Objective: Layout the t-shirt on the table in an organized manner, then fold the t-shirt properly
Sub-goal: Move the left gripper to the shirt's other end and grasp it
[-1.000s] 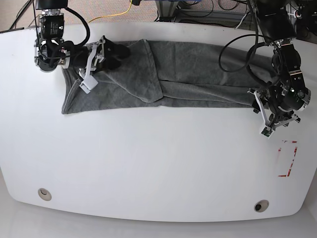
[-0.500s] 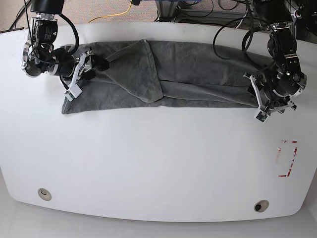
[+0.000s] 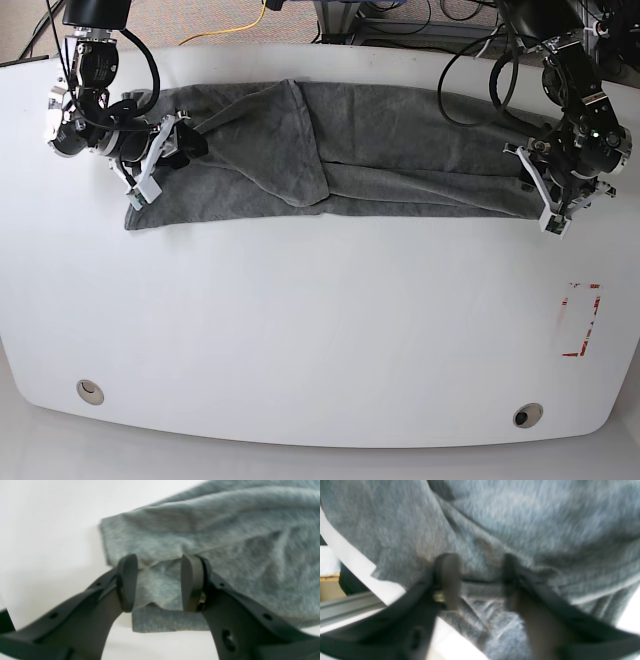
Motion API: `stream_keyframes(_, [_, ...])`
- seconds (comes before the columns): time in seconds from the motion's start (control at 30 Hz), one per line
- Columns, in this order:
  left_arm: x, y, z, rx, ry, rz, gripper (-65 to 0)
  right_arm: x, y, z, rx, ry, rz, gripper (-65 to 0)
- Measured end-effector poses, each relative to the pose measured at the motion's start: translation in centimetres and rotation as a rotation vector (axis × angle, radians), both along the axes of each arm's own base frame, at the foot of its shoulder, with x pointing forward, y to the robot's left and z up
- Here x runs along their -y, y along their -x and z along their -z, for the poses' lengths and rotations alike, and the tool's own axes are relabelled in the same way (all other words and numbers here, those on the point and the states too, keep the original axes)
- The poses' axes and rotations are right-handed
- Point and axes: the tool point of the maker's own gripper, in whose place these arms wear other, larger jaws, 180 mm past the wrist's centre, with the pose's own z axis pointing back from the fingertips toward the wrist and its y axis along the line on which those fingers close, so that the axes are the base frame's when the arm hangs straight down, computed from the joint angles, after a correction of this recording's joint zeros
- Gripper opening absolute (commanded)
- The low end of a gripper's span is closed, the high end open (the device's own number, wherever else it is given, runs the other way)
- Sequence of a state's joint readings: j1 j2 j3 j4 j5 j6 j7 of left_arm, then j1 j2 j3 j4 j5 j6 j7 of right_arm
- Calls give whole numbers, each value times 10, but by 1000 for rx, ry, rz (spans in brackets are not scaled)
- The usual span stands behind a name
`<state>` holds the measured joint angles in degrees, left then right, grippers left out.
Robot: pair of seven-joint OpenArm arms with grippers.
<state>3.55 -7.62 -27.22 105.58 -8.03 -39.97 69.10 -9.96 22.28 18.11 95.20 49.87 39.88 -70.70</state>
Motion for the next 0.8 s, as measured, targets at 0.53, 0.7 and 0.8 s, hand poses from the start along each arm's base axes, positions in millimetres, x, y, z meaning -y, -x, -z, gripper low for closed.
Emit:
stream_keyframes(0.53, [-67, 10, 8, 48, 184, -285, -394, 28, -4, 15, 11, 187, 24, -487])
stream_keyframes(0.7, [-79, 9, 17, 42, 280, -301, -318, 22, -2, 17, 9, 172, 25, -487])
stream_keyframes(0.8, [-76, 8, 23, 42, 354, -300, -282, 22, -1, 18, 5, 172, 25, -488])
